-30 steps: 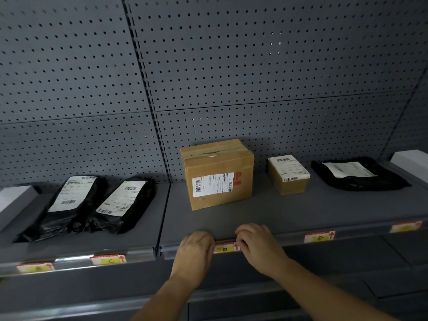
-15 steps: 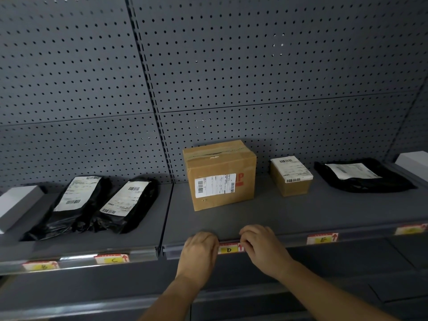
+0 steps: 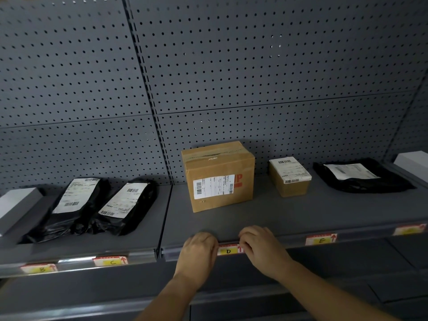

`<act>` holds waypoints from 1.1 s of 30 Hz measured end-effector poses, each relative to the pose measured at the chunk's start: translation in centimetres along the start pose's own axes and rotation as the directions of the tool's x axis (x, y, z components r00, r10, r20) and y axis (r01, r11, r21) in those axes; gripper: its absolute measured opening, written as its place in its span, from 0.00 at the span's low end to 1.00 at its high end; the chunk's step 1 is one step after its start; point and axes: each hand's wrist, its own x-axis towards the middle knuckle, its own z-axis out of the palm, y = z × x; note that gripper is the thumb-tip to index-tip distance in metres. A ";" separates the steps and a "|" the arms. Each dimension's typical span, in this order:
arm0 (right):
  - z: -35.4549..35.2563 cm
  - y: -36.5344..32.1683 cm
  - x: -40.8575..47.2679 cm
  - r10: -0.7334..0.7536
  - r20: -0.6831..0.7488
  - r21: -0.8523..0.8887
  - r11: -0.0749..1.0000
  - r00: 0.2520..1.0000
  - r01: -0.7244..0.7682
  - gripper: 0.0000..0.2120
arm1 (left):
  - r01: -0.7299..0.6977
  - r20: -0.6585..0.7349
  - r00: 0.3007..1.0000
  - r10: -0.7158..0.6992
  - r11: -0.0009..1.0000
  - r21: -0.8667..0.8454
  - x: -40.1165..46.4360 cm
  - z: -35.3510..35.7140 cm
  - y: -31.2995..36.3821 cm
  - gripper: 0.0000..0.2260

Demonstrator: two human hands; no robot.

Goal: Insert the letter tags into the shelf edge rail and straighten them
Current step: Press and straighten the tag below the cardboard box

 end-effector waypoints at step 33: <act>4.0 -6.8 5.2 -0.063 -0.102 0.120 0.990 0.993 0.076 0.03 | 0.006 -0.197 0.980 -0.012 0.999 -0.035 -4.5 -4.2 -7.4 0.07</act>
